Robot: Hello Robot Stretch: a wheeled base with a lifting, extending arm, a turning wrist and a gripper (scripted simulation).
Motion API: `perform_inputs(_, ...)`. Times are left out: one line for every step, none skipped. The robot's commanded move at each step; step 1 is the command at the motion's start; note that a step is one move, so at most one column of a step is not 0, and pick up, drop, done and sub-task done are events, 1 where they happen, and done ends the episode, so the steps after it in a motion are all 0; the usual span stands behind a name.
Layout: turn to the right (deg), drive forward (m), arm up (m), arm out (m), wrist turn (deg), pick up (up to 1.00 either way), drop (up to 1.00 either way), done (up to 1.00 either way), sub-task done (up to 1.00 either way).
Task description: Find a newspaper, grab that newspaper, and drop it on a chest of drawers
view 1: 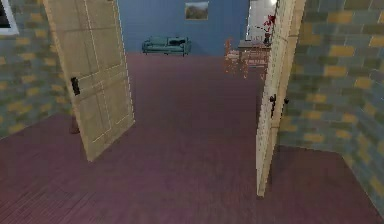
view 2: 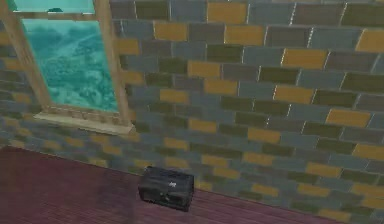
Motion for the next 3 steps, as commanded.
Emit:
perform_inputs(0.0, 1.0, 0.0, 0.0, 0.0, 0.0, 0.0, 0.0, 0.0)
perform_inputs(-6.0, 0.0, 0.0, 0.0, 0.0, 0.0, 0.0, 0.0, 0.0)
perform_inputs(0.0, 0.25, 0.0, 0.0, 0.0, 0.0, 0.0, 0.0, 0.0)
